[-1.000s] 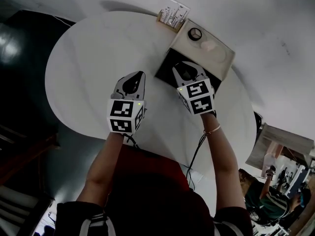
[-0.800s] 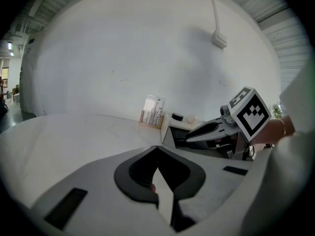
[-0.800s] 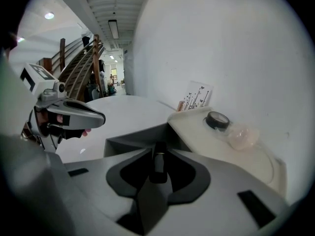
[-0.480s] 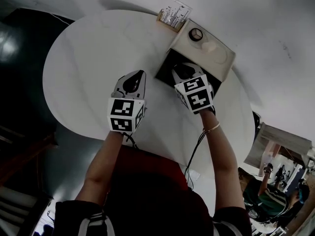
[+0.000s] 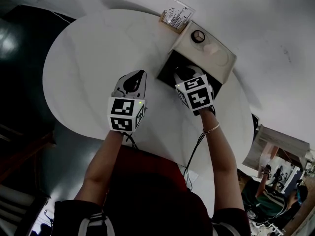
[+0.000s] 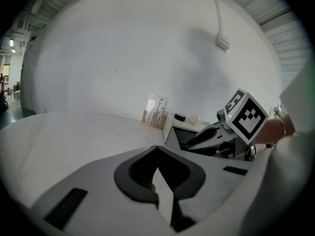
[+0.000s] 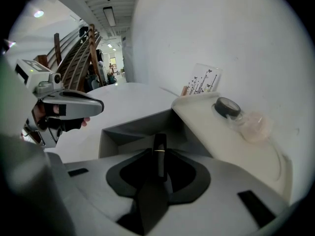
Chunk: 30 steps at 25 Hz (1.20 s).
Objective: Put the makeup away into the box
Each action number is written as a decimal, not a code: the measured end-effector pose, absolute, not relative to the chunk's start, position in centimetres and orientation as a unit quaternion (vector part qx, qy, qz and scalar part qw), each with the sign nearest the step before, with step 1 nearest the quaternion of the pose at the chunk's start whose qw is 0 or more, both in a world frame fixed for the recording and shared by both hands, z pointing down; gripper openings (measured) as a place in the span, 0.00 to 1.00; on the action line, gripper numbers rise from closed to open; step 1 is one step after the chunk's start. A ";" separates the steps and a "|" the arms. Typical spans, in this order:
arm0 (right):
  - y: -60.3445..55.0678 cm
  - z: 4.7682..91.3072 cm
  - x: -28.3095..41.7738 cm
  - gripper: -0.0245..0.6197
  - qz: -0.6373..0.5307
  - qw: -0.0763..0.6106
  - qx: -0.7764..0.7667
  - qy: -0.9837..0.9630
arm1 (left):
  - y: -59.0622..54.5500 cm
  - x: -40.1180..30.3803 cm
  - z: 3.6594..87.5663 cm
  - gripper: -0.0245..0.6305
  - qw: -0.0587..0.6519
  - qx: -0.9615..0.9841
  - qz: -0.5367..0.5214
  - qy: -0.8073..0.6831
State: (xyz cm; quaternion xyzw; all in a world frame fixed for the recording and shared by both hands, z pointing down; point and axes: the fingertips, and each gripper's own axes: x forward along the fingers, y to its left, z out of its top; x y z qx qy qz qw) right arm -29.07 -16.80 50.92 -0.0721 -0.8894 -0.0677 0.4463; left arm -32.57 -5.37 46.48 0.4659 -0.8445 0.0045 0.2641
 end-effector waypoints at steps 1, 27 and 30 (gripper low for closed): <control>-16.9 50.9 -29.1 0.20 -0.067 0.447 -0.072 -0.889 | -5.4 -32.6 46.4 0.07 0.264 0.466 0.004 -0.845; -16.8 51.7 -28.9 0.20 -0.073 0.471 -0.073 -0.876 | -5.4 -32.6 46.7 0.07 0.273 0.466 0.004 -0.841; -16.7 51.7 -28.8 0.20 -0.071 0.472 -0.075 -0.876 | -5.3 -32.5 46.6 0.07 0.274 0.466 0.002 -0.841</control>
